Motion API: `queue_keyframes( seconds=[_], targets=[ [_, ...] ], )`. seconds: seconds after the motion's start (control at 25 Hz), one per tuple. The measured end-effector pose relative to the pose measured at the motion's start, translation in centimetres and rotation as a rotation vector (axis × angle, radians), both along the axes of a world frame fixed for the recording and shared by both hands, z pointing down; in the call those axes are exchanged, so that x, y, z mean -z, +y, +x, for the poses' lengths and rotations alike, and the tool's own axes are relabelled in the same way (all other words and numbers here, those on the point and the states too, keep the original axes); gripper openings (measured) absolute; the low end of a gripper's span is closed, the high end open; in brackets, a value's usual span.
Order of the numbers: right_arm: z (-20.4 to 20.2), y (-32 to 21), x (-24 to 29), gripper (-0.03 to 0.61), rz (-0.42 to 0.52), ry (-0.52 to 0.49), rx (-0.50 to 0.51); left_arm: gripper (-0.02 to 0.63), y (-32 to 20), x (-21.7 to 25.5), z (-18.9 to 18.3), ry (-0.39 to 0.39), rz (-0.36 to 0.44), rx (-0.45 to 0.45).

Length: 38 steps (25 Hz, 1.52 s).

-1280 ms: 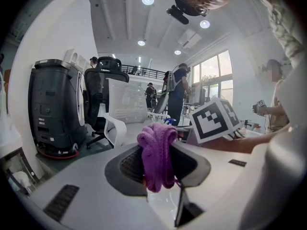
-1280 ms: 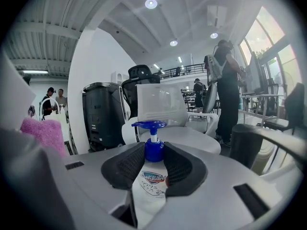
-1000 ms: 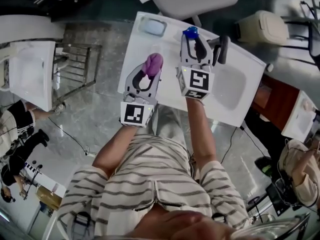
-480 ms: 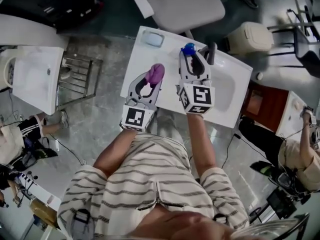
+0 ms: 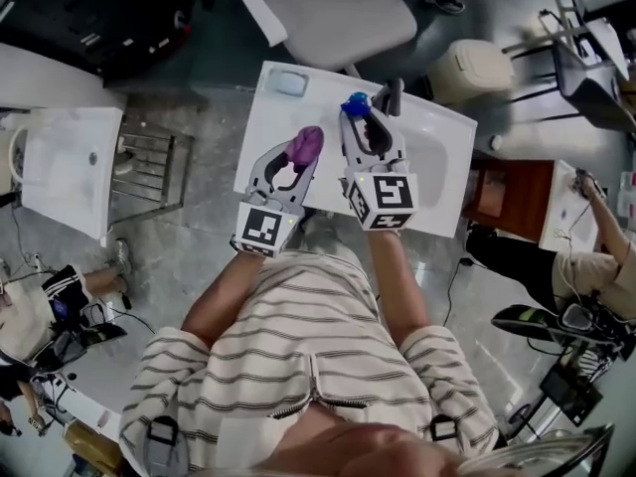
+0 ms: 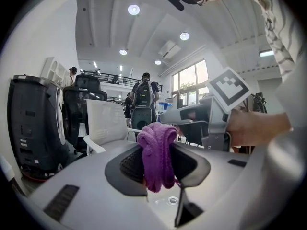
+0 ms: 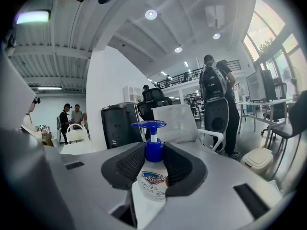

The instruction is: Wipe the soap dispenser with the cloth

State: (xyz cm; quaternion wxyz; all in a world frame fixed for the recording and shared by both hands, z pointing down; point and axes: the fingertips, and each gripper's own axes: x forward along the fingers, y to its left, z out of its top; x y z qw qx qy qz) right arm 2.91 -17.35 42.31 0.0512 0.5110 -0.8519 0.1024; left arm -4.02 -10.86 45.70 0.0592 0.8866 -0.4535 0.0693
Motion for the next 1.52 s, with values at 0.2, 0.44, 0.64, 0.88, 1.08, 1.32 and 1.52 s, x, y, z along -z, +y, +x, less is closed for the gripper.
queue_keyframes(
  seconds=[0.2,0.44,0.64,0.88,1.08,1.32,1.52],
  targets=[
    [-0.3,2.0,1.2,0.132,0.009,-0.005,-0.002,0.128,1.1,0.8,0.7,0.006,-0.002,-0.058],
    [-1.1,3.3,2.2,0.132,0.02,-0.01,0.025,0.127,1.6,2.0,0.9,-0.004,0.016,-0.09],
    [0.0,3.8,2.7,0.132,0.036,0.002,0.019,0.127,2.1,2.3,2.3,-0.003,0.033,-0.126],
    [0.1,4.1,2.8,0.132,0.031,0.004,0.011,0.127,2.4,2.2,3.4,-0.007,0.041,-0.179],
    [0.5,4.3,3.3,0.132,0.04,0.009,0.019,0.129,2.5,2.2,4.7,-0.018,0.053,-0.234],
    [1.0,5.2,3.8,0.132,0.044,0.005,0.018,0.129,3.3,2.3,7.0,-0.037,0.061,-0.309],
    [1.3,5.8,3.7,0.132,0.043,0.002,0.006,0.129,3.8,1.5,7.8,-0.033,0.044,-0.335]
  ],
)
